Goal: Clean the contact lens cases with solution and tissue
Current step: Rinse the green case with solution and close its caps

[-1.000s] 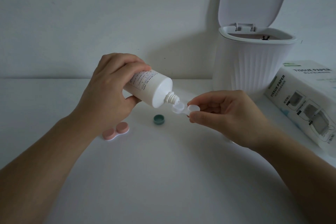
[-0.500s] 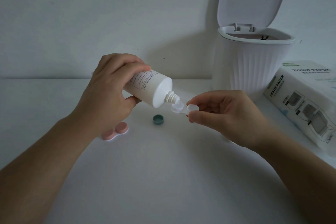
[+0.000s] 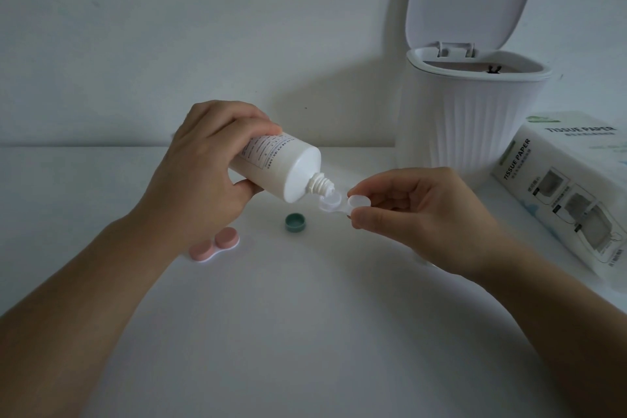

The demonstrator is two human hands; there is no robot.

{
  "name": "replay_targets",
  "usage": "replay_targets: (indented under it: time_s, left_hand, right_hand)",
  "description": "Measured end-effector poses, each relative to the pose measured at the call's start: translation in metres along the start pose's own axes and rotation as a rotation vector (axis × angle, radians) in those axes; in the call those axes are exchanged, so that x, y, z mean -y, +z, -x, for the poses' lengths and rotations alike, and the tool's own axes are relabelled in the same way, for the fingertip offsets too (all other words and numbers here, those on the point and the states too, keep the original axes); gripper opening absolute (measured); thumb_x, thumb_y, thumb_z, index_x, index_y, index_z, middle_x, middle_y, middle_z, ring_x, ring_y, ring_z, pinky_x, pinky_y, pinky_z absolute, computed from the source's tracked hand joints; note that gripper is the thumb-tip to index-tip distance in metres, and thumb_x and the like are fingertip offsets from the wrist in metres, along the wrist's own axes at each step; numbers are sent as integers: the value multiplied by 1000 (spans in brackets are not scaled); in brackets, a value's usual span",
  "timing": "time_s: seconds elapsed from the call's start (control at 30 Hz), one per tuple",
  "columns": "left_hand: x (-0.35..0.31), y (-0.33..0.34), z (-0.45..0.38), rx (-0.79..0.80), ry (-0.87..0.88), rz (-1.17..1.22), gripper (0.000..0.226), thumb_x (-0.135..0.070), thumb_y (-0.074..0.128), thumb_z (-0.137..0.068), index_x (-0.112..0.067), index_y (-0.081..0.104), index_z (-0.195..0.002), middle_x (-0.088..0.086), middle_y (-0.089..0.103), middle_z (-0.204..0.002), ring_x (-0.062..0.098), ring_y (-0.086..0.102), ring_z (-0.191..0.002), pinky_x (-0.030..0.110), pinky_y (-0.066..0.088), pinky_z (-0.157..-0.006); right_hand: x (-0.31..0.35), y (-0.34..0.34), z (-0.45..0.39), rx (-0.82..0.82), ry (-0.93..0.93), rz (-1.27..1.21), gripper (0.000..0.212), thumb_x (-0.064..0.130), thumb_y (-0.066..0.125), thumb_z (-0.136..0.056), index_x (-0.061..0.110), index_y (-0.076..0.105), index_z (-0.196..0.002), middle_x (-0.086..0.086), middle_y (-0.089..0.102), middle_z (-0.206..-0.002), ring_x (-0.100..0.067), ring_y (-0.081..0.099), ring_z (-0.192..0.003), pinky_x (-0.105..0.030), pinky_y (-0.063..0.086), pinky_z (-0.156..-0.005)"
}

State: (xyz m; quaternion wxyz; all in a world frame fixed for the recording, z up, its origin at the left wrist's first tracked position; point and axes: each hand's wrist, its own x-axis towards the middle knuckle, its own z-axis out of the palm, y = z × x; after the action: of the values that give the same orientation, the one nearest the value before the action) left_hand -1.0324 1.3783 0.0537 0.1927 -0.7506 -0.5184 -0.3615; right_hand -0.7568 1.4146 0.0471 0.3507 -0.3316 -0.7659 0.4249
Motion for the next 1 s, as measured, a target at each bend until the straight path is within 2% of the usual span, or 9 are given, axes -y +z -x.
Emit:
replay_targets:
  time_s: [0.17,0.43,0.67,0.8,1.0]
  left_hand:
    - [-1,-1,0,7,-2,-4,63,-1,91,-63,-13,68,-121,-1,60,-125,25,49,-119,40,44,-99]
    - [1,-2,0,-15,4,-25,65,-2,90,-64,-13,66,-123,1,59,-126,26,48,-119,30,38,-101]
    - [-1,0,0,-20,-6,-38,64,-1,90,-63,-12,67,-122,3,60,-125,27,48,-118,32,39,-100]
    - [-1,-1,0,-29,-7,-48,63,2,89,-63,-11,68,-120,4,61,-124,27,48,-117,28,37,-100]
    - [-2,-2,-1,-22,0,-47,61,2,89,-62,-11,69,-119,4,62,-124,28,49,-117,32,39,-100]
  right_hand:
    - [0,1,0,-1,-1,2,22,36,80,-73,31,78,-94,5,79,-87,-16,77,-83,-45,61,-88]
    - [0,0,-1,-7,6,-5,20,32,81,-75,29,79,-95,3,79,-88,-18,77,-84,-49,60,-89]
    - [0,0,0,-1,4,-13,23,38,80,-72,30,79,-94,3,79,-88,-17,77,-84,-47,60,-89]
    - [-1,0,0,-7,3,-1,18,32,82,-76,29,79,-94,3,79,-87,-18,76,-83,-47,61,-87]
    - [1,1,0,-10,8,4,20,35,81,-74,30,79,-94,3,79,-87,-19,76,-83,-50,60,-88]
